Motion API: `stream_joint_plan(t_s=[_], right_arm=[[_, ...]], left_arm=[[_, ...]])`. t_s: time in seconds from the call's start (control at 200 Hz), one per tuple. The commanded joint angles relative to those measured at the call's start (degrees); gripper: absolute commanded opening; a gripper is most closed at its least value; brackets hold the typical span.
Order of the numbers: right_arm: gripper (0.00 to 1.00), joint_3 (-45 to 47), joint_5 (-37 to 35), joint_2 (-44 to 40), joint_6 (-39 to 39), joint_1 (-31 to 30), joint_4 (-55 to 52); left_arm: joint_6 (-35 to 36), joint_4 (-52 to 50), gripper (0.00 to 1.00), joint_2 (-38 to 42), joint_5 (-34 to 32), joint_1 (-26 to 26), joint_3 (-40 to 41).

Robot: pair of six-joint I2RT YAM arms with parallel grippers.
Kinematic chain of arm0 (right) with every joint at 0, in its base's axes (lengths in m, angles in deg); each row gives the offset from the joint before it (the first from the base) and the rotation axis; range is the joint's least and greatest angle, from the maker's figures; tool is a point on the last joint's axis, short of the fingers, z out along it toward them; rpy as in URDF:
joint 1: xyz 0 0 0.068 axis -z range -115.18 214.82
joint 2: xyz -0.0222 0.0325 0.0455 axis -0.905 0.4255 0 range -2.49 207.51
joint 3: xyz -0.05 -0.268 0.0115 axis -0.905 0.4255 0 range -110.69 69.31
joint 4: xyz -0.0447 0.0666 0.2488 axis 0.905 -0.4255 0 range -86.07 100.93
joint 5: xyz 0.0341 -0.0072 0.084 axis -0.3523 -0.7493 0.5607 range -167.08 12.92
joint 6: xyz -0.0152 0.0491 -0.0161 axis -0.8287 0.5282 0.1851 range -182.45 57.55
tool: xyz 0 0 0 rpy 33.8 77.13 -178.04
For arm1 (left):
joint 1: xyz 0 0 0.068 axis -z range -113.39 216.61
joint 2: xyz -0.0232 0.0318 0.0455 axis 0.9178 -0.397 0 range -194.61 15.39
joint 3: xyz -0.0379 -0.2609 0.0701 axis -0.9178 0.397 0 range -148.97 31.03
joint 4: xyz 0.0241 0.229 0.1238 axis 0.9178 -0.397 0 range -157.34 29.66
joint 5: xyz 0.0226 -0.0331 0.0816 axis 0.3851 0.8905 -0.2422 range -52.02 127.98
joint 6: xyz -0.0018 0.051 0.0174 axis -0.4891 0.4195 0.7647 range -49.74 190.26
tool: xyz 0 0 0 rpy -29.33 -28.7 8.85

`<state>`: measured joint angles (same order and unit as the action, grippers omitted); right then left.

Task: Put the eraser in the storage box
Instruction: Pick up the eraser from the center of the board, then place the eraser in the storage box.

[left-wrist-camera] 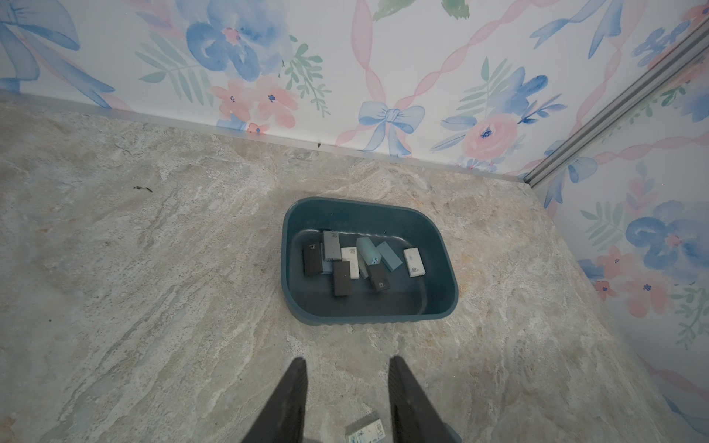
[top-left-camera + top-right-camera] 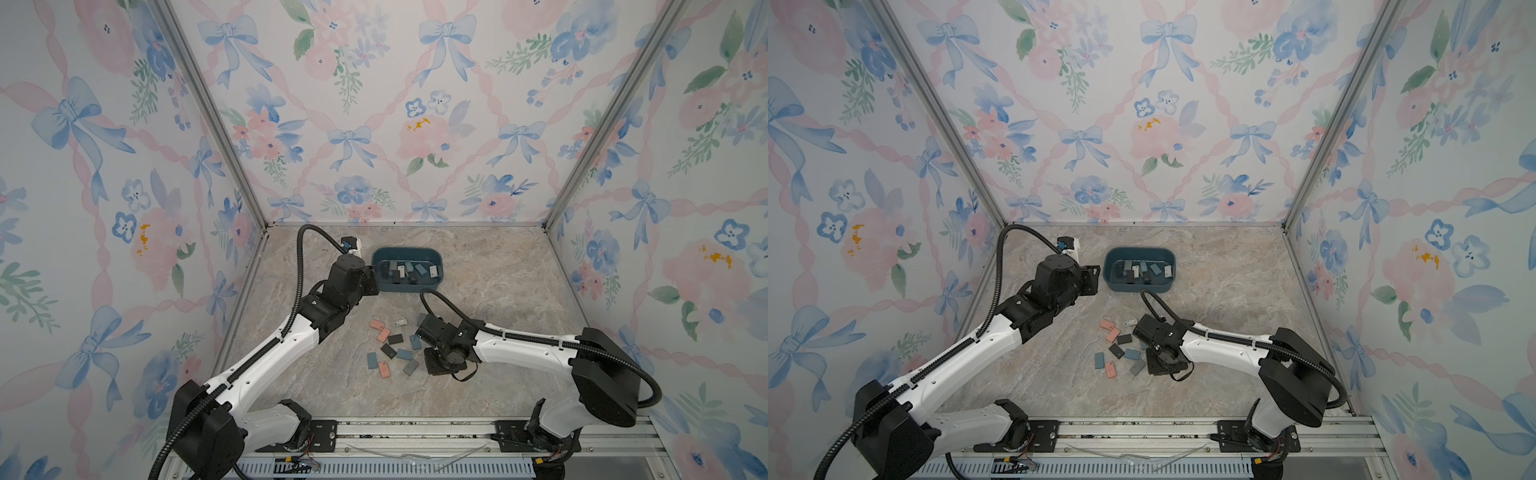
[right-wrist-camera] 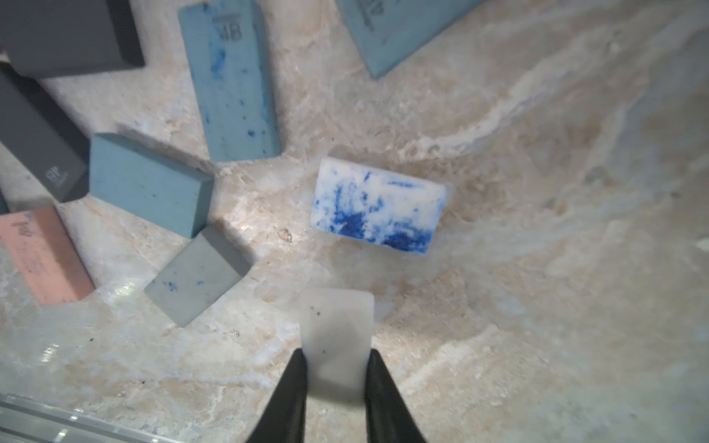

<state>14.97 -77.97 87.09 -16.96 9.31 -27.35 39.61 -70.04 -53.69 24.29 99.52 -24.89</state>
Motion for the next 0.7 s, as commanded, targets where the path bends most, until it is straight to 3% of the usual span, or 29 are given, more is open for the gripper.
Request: stream_joint_plan(t_s=[0.0,0.695], right_arm=[[0.26,-3.43,-1.47,-0.57,-4.24,1.98,-3.23],[0.27,-26.35,-2.28,8.08,-22.13,15.83,-5.49]], left_arm=[[-0.74,0.62,0.38,-0.20,0.48,-0.47,1.25],[-2.31,-0.27,0.38,2.71,-0.84,-0.74,3.78]])
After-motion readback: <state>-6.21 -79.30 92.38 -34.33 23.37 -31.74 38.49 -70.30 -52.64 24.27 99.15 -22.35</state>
